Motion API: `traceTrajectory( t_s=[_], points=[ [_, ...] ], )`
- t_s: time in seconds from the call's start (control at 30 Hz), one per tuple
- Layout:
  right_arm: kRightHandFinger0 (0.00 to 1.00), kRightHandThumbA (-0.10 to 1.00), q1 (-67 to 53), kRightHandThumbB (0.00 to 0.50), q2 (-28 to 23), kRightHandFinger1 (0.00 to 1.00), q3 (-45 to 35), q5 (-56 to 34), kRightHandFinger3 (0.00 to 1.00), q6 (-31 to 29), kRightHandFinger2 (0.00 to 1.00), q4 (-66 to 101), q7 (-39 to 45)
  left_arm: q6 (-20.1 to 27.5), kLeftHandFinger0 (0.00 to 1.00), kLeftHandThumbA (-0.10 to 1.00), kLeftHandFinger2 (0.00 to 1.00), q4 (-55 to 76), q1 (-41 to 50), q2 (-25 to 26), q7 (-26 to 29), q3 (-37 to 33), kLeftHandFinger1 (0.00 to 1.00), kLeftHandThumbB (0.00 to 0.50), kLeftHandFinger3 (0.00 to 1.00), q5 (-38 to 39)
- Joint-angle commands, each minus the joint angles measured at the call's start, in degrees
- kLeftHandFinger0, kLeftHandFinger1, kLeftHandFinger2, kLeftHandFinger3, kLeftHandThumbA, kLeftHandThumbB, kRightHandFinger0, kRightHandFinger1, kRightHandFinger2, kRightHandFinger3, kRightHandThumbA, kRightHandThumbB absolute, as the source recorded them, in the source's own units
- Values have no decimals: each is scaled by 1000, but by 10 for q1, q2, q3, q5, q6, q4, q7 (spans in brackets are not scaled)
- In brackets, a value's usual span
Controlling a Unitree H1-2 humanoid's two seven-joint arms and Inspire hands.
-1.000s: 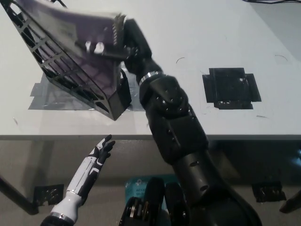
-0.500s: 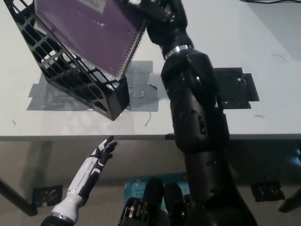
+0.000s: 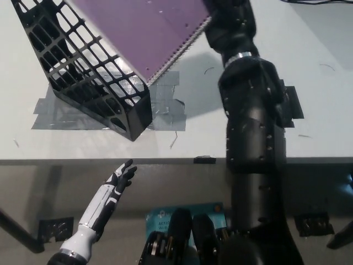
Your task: A shelf with a book inside it is placed on the center of the desk infront of the robot. The robot uses its right hand to grab the book, take it out and hand it to a person.
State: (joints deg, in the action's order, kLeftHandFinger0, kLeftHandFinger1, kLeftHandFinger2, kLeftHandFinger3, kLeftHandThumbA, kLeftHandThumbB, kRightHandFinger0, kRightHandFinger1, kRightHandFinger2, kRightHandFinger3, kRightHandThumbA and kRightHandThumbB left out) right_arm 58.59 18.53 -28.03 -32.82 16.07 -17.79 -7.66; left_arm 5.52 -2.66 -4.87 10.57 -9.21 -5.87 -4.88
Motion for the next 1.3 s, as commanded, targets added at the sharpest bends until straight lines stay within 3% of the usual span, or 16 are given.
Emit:
traceTrajectory(
  t_s=[0.0,0.43,0.6,0.73,0.77,0.83,0.87,0.9,0.93,1.0,1.03,1.1,1.23,1.27],
  points=[
    [0,1000,81,9,-14,0,-56,-169,0,33,0,83,-52,30,1000,1000,951,3,1,7,-1,0,964,189,1000,-4],
    [0,1000,32,8,-30,0,-127,-263,0,70,0,77,-90,24,996,1000,965,2,4,7,-7,2,944,181,1000,7],
    [0,1000,23,0,-13,0,-147,-265,91,51,0,54,-128,21,1000,1000,955,5,0,9,-6,1,934,176,1000,1],
    [0,1000,22,0,2,0,-158,-236,107,24,0,16,-185,23,1000,1000,956,4,-1,9,-7,1,932,181,1000,3],
    [0,1000,22,0,6,0,-161,-233,136,17,0,5,-197,24,974,1000,956,3,-1,9,-8,2,929,180,1000,6],
    [0,1000,20,0,12,0,-163,-226,336,-2,45,-20,-205,31,964,1000,957,-1,-1,8,-9,2,927,178,1000,9],
    [0,1000,20,0,14,0,-162,-220,439,-11,85,-27,-206,31,956,1000,956,-1,-2,8,-9,2,924,173,1000,10],
    [0,971,23,0,20,0,-165,-210,549,-41,198,-45,-214,26,967,1000,955,3,-2,8,-9,1,922,184,1000,7],
    [0,948,25,0,22,0,-166,-208,595,-51,254,-51,-217,23,967,1000,956,5,-2,9,-9,1,922,185,1000,6],
    [0,952,26,0,26,0,-166,-209,596,-64,346,-57,-224,20,965,1000,954,9,0,9,-8,1,920,182,1000,4],
    [0,951,31,0,27,0,-165,-208,697,-70,386,-61,-235,22,984,1000,944,9,-1,9,-8,2,914,187,1000,6],
    [0,961,37,0,27,0,-163,-210,795,-78,432,-61,-246,22,983,1000,945,8,-4,10,-9,2,914,186,1000,7],
    [0,971,36,0,25,0,-152,-206,827,-81,434,-57,-252,18,961,1000,948,10,-6,12,-9,2,903,180,1000,4],
    [0,964,33,0,24,0,-148,-205,884,-80,424,-57,-256,20,955,1000,942,10,-6,12,-10,2,898,177,1000,6]
  ],
)
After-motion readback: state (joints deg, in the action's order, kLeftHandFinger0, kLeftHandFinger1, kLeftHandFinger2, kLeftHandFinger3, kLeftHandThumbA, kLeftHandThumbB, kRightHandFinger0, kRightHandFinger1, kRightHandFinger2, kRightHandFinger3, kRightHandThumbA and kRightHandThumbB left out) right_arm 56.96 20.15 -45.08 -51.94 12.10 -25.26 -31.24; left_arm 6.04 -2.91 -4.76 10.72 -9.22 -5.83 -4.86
